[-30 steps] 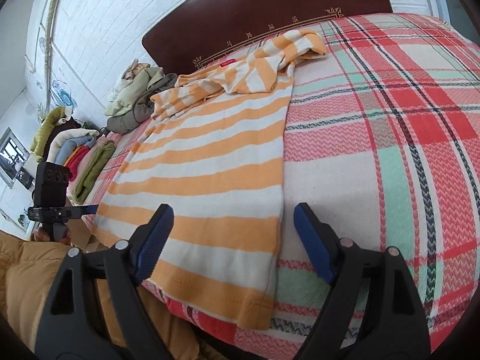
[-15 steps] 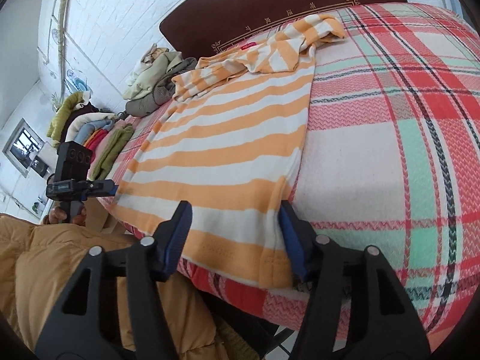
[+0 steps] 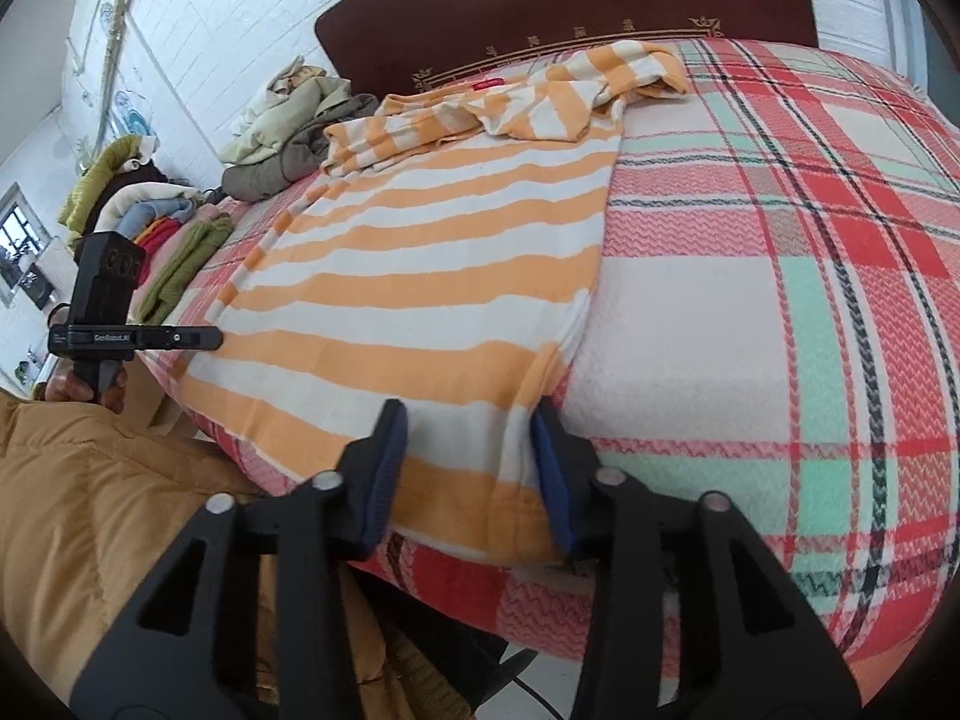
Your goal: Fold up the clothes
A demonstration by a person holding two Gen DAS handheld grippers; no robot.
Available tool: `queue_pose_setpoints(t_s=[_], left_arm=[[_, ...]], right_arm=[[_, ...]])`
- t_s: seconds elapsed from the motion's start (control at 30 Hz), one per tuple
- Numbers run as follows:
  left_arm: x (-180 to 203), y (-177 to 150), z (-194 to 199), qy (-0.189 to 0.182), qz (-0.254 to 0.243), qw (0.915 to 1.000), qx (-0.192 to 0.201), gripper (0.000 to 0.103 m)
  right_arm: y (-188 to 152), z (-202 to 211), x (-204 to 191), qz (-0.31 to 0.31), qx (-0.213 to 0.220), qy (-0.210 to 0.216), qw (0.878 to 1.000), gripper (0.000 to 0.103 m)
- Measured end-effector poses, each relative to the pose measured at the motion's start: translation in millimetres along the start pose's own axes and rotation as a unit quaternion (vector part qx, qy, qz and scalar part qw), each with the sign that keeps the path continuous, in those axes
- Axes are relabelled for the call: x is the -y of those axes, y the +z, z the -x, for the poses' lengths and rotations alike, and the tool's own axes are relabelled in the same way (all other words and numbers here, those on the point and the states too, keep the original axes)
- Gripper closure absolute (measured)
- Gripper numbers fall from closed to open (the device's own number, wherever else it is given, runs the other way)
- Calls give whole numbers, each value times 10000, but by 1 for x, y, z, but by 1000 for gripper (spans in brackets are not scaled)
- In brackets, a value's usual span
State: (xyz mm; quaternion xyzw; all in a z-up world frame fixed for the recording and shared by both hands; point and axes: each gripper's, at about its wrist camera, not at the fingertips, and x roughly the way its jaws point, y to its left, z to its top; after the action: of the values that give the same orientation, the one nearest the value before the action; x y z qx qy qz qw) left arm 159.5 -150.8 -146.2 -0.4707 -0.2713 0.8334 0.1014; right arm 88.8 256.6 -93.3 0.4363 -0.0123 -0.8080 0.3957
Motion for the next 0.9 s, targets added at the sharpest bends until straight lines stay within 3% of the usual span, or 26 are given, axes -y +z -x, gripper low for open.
queue_pose_setpoints(t_s=[0.03, 0.13, 0.3, 0.4, 0.5, 0.63, 0.77, 0.9], left_arm=[[-1, 0, 1, -24, 38, 10000, -11, 93], [-5, 0, 3, -97, 154, 9998, -43, 95], [-12, 0, 6, -219, 345, 9991, -96, 96], [-14, -2, 5, -331, 373, 9986, -192, 90], [-14, -3, 3, -568, 404, 9973, -241, 74], [-8, -3, 0, -537, 310, 9978, -251, 73], [-3, -3, -1, -189, 266, 9992, -221, 96], [-1, -2, 4, -138, 316, 9993, -125, 96]], right_arm=[[1, 0, 6, -147, -30, 6, 9999, 88], [5, 2, 7, -229, -90, 59, 9997, 89], [8, 8, 13, -630, 62, 750, 9952, 90], [6, 4, 17, -744, -98, 739, 9944, 90], [3, 4, 14, -736, -91, 802, 9940, 75], [1, 3, 8, -636, -75, 706, 9954, 72], [1, 1, 9, -640, -88, 510, 9966, 88], [4, 4, 15, -898, -1, 885, 9920, 90]])
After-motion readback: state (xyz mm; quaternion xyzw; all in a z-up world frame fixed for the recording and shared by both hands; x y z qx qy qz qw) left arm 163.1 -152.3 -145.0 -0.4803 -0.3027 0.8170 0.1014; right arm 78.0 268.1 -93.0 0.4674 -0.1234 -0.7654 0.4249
